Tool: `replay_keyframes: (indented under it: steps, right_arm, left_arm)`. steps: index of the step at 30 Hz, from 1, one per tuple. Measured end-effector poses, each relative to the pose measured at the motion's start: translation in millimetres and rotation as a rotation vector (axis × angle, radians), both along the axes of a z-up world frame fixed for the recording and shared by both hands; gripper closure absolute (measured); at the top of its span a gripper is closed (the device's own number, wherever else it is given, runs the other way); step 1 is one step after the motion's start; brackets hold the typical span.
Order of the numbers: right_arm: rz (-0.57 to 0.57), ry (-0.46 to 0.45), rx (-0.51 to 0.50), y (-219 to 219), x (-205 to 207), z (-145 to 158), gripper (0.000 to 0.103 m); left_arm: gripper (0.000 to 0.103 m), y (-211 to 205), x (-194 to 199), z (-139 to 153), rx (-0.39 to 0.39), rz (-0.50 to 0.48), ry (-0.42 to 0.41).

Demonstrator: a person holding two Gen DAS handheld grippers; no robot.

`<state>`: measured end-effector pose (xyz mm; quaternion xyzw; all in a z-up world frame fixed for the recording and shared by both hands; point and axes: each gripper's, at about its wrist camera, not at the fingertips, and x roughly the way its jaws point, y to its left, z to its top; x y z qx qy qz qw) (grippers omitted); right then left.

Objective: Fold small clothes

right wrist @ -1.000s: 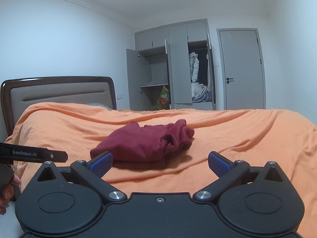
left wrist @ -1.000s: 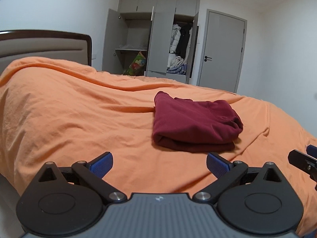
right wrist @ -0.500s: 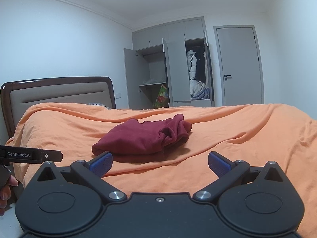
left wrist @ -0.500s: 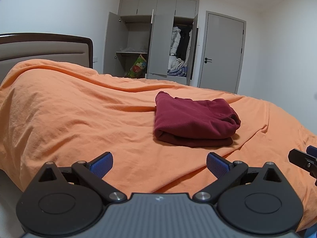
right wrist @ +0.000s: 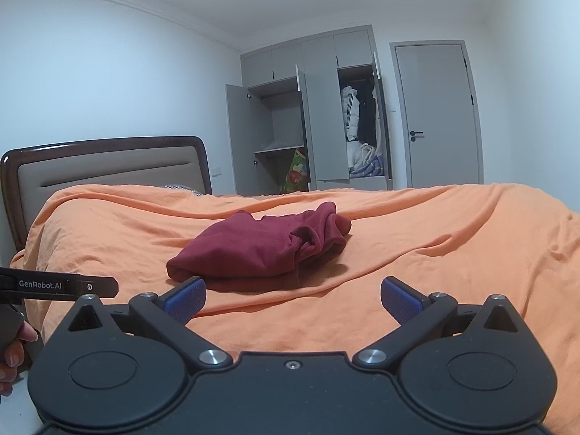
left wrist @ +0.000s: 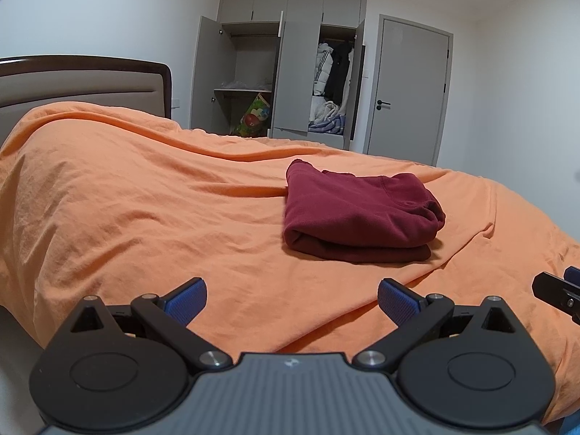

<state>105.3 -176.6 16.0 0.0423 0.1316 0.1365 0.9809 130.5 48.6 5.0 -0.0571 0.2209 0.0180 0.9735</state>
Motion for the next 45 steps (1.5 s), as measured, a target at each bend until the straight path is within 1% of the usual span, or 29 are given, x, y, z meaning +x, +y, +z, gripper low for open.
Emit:
replay_keyframes:
  steps: [19,39,45]
  right_arm:
    - [-0.028,-0.004,0.012,-3,2,-3,0.001]
    - [-0.031,0.042,0.033,-7,13,-16,0.001]
    - [-0.033,0.055,0.029,-9,18,-24,0.001]
  left_arm:
    - [0.0,2,4,-4,-0.007,0.011,0.004]
    - [0.0,2,12,-13,-0.033,0.015,0.031]
    - [0.0,-5,14,-12,0.005,0.03,0.009]
